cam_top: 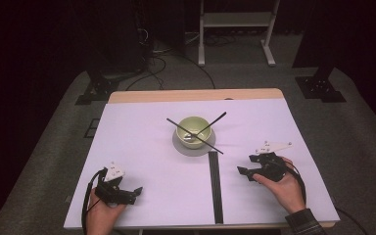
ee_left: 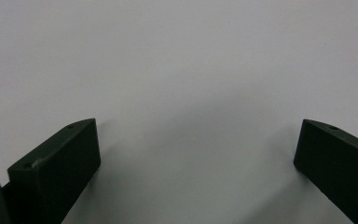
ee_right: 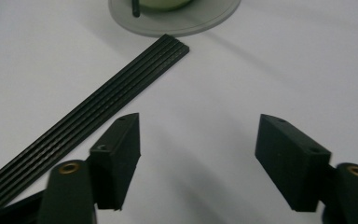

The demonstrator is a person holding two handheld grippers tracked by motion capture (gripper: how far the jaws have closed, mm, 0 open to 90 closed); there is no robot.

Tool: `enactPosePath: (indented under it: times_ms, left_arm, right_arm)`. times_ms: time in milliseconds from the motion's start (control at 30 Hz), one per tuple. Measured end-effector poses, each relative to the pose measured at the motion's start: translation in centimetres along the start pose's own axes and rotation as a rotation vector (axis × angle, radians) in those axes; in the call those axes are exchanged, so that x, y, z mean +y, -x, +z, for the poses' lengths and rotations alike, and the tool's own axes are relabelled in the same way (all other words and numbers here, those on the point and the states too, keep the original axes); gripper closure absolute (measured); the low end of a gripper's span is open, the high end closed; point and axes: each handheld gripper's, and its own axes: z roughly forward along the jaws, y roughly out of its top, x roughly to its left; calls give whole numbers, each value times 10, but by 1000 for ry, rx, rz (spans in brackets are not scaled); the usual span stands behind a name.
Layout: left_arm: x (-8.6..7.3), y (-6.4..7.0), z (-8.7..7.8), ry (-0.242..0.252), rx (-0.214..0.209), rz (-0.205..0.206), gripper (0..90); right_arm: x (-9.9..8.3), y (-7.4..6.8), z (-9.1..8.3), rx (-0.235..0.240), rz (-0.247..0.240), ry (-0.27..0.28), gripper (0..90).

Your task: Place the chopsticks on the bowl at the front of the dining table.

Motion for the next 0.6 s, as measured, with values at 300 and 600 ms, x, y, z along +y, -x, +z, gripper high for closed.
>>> enactPosePath:
  times_ms: [300, 600]
  left_arm:
    - [0, 0, 0, 0, 0, 0, 0]
    - [0, 0, 0, 0, 0, 0, 0]
  right_arm:
    - [-9, -8, 3, 22, -14, -4, 229]
    - [-10, -19, 16, 51, -27, -36, 229]
